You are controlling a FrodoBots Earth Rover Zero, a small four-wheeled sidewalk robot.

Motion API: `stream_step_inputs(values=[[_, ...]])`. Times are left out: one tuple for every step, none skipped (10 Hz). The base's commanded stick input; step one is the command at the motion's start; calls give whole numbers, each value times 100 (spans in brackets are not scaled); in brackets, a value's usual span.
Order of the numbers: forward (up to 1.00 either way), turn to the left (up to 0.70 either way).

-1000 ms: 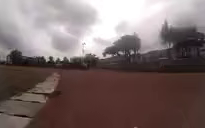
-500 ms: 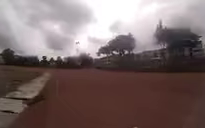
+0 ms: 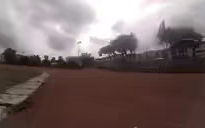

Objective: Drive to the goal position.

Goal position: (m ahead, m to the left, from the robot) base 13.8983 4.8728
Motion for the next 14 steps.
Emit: stream_step_inputs(values=[[100, 0], [100, 0], [100, 0], [100, 0], [100, 0], [100, 0], [100, 0], [100, 0], [100, 0], [100, 0], [100, 0], [100, 0], [100, 0], [100, 0]])
